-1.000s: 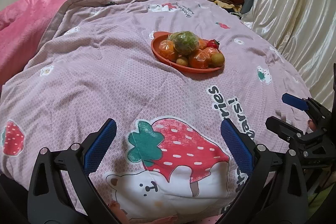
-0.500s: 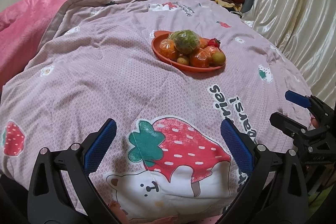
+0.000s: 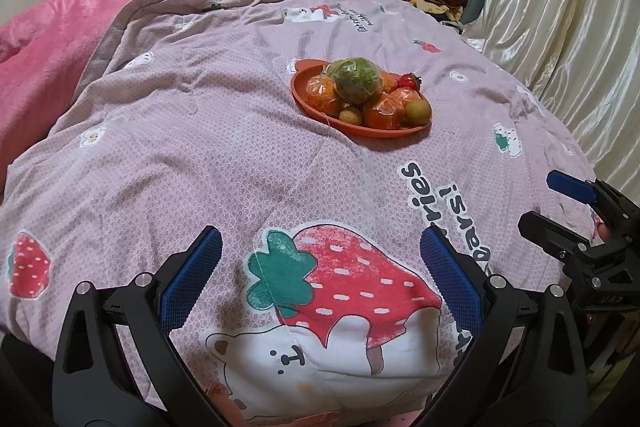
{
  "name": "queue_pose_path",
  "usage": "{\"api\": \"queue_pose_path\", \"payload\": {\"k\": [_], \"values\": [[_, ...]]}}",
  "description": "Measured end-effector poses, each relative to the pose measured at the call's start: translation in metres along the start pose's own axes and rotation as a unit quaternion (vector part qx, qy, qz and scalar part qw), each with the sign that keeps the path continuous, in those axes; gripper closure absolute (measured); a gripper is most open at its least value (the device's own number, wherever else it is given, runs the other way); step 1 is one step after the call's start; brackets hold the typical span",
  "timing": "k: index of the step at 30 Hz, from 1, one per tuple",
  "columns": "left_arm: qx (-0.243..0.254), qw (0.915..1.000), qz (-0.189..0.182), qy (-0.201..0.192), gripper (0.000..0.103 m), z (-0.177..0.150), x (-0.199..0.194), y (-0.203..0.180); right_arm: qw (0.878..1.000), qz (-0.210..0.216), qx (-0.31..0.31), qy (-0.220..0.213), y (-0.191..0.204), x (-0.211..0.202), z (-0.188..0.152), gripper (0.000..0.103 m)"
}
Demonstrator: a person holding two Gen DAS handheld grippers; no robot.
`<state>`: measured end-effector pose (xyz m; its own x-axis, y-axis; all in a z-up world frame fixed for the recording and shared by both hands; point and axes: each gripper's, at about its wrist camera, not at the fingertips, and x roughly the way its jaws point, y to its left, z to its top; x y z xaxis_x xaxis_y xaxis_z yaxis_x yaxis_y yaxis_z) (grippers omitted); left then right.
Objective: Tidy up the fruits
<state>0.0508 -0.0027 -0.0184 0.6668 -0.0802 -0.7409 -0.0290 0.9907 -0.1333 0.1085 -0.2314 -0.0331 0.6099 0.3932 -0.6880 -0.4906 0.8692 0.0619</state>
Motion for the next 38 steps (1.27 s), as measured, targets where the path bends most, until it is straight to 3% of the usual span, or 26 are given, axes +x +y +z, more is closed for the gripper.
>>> {"api": "queue_pose_path", "payload": {"k": [19,25,28,31,33,38], "values": [[-0.002,1.0,0.004,-0.001,0.01,0.001,0.0,0.001,1.0,-0.001,0.001,0.002,0.0,0.001,0.0,0.005],[-0.004,0.9996,0.027,-0.007,0.01,0.005,-0.002,0.005,1.0,-0.005,0.006,0.006,-0.003,0.005,-0.003,0.005],[-0.014,0.9977,0.056,-0.036,0.01,0.006,-0.009,0.011,1.0,-0.008,0.009,0.008,-0.004,0.01,-0.003,0.005],[-0.035,0.9972,0.037,-0.054,0.01,0.011,-0.014,0.021,1.0,-0.01,0.014,0.014,-0.008,0.016,-0.004,0.005],[-0.059,0.9967,0.024,-0.051,0.01,0.016,-0.011,0.033,1.0,-0.014,0.017,0.016,-0.012,0.021,-0.004,0.005],[-0.067,0.9956,0.062,-0.021,0.01,0.047,0.019,0.077,0.997,-0.057,0.046,0.012,-0.058,0.035,0.015,0.005]]}}
